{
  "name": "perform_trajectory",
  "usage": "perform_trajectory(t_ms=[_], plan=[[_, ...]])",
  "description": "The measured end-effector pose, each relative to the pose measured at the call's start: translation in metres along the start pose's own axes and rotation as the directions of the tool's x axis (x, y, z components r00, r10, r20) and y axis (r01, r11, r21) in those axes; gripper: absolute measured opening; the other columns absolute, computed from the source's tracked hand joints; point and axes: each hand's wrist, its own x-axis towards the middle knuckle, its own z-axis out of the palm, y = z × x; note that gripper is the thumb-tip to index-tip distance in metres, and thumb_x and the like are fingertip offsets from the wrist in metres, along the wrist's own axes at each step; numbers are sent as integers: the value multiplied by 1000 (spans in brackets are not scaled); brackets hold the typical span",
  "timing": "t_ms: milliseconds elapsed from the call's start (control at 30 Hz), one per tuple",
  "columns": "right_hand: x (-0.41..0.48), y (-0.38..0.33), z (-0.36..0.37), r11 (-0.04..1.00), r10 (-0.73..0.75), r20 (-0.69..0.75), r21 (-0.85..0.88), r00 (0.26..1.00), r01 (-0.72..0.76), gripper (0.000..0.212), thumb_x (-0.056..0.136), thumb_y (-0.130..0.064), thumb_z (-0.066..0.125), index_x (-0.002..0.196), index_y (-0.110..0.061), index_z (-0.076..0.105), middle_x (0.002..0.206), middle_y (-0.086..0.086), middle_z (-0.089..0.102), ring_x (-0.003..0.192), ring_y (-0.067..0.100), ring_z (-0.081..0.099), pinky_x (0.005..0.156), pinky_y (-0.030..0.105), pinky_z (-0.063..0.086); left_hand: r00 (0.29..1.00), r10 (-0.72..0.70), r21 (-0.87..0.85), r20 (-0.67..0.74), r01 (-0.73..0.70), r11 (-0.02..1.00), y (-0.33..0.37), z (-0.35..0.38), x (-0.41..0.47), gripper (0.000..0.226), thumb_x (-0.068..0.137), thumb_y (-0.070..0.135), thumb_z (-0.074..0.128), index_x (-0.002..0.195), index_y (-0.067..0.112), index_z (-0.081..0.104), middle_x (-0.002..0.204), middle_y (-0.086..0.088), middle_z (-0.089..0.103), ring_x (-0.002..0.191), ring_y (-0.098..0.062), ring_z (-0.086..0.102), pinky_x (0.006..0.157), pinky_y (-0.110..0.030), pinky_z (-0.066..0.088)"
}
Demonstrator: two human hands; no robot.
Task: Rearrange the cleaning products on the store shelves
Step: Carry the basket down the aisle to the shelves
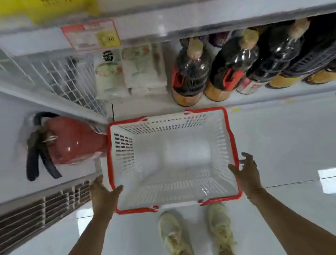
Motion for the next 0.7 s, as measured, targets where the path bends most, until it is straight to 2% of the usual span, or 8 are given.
perform_trajectory(t_ms=[100, 233, 300, 367, 433, 533, 600, 700], plan=[[24, 15, 18, 1000, 3, -23, -1, 1000, -3, 49, 86, -8, 64, 130, -9, 42, 116, 14, 54, 102, 26, 50, 92, 40, 42, 1000, -28, -48, 8, 28, 998, -11, 23, 26, 78, 73, 7, 81, 138, -4, 41, 132, -26, 53, 120, -39, 52, 100, -46, 42], [39, 34, 25, 999, 36, -75, -38, 996, -39, 31, 88, -8, 59, 119, -8, 53, 104, 8, 61, 99, 30, 57, 90, 44, 47, 995, -101, -143, 24, 103, 984, -18, 42, 44, 48, 83, 11, 72, 127, 1, 55, 120, -17, 64, 104, -36, 62, 92, -44, 51], [42, 34, 21, 997, 78, -38, -27, 996, -79, 27, 89, -8, 58, 116, -5, 56, 98, 5, 59, 90, 26, 56, 81, 37, 46, 990, -142, -198, 18, 142, 970, -19, 43, 46, 41, 85, 7, 68, 125, 1, 58, 119, -18, 65, 102, -38, 62, 91, -43, 51], [42, 32, 17, 993, 114, 12, -16, 993, -114, 24, 89, -5, 56, 113, -3, 55, 95, 7, 57, 79, 22, 53, 67, 29, 42, 983, -186, -235, -3, 180, 955, -17, 41, 40, 36, 86, 1, 63, 121, 0, 58, 114, -21, 65, 97, -40, 61, 83, -40, 50], [34, 27, 10, 993, 120, 40, -14, 992, -120, 19, 89, -3, 55, 108, -4, 51, 93, 11, 55, 71, 19, 50, 58, 28, 39, 979, -203, -260, -27, 189, 947, -11, 35, 24, 33, 87, -2, 59, 119, 0, 58, 110, -22, 64, 85, -35, 58, 71, -33, 47], [11, 14, -12, 996, 80, 4, -24, 997, -80, 17, 89, -2, 54, 104, -3, 48, 90, 11, 54, 74, 24, 51, 65, 31, 39, 977, -209, -260, -39, 192, 946, -3, 16, -7, 31, 88, -1, 56, 119, 0, 58, 99, -17, 62, 66, -22, 51, 57, -25, 39], [-12, 2, -35, 999, 42, -4, -21, 999, -42, 17, 88, -2, 54, 104, -4, 48, 86, 6, 53, 77, 24, 50, 68, 31, 38, 976, -216, -275, -32, 199, 941, -1, -1, -34, 31, 88, -1, 56, 119, 0, 58, 100, -15, 62, 71, -24, 52, 63, -29, 42], [-56, -17, -74, 1000, 27, 22, 4, 999, -27, 17, 89, -2, 53, 103, -8, 45, 85, 1, 51, 71, 16, 48, 61, 28, 38, 964, -263, -349, -37, 234, 907, 3, -33, -83, 27, 89, 0, 55, 115, 1, 60, 102, -12, 63, 85, -27, 54, 77, -32, 44]])
